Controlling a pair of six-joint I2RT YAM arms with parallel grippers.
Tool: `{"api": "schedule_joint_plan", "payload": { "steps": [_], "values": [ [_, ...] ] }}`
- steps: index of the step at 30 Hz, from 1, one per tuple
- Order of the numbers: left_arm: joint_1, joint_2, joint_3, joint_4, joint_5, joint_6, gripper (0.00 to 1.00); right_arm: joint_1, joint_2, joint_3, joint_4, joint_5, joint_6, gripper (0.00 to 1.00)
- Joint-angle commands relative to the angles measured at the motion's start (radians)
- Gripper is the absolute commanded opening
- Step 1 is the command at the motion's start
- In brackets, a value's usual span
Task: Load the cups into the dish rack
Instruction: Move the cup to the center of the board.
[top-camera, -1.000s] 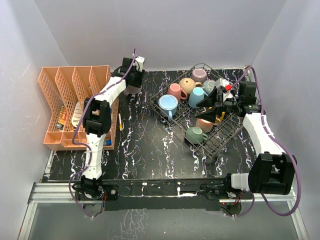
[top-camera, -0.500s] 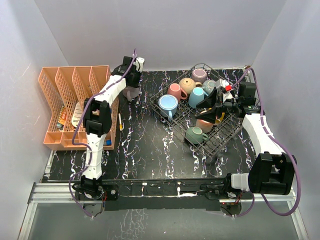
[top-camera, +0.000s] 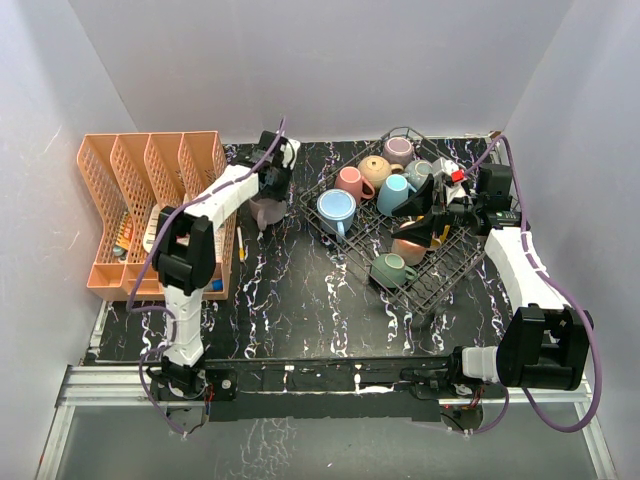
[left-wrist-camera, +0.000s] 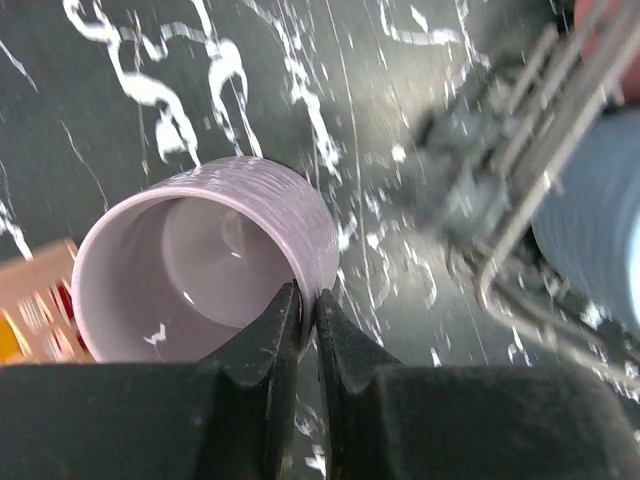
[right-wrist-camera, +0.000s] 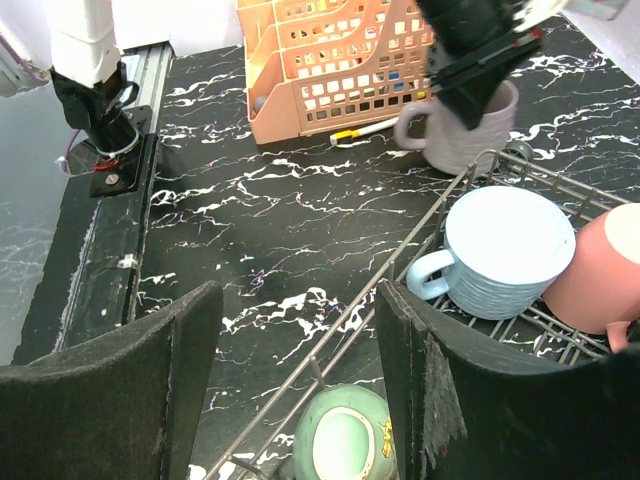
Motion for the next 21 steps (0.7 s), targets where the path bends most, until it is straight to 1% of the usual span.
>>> {"api": "schedule_joint_plan", "payload": {
  "steps": [1,6,8,11,15,17,21],
  "values": [
    [-0.039,-0.239,-0.168,0.001,-0.054,-0.104,0.00,-0.007,-0.031,-0.006,0.068,-0.034,0.024,0.64],
    [-0.097,-0.419,-0.420,0.073,-0.025,-0.216,0.00,-0.005,-0.029,-0.013,0.081,-0.034,0.035,0.64],
    [-0.125,-0.473,-0.486,0.097,-0.037,-0.259,0.00,-0.004,-0.026,-0.015,0.087,-0.036,0.040,0.64],
    [-0.169,-0.525,-0.553,0.103,-0.089,-0.301,0.00,-0.005,-0.021,-0.017,0.097,-0.035,0.049,0.64],
    [-0.201,-0.540,-0.598,0.085,-0.147,-0.345,0.01,-0.004,-0.019,-0.021,0.108,-0.034,0.058,0.64],
    [-0.212,-0.531,-0.599,0.062,-0.159,-0.357,0.05,-0.004,-0.020,-0.025,0.113,-0.028,0.064,0.64],
    [-0.243,-0.517,-0.591,0.029,-0.201,-0.377,0.22,-0.005,-0.022,-0.032,0.118,-0.021,0.065,0.64]
  ]
}}
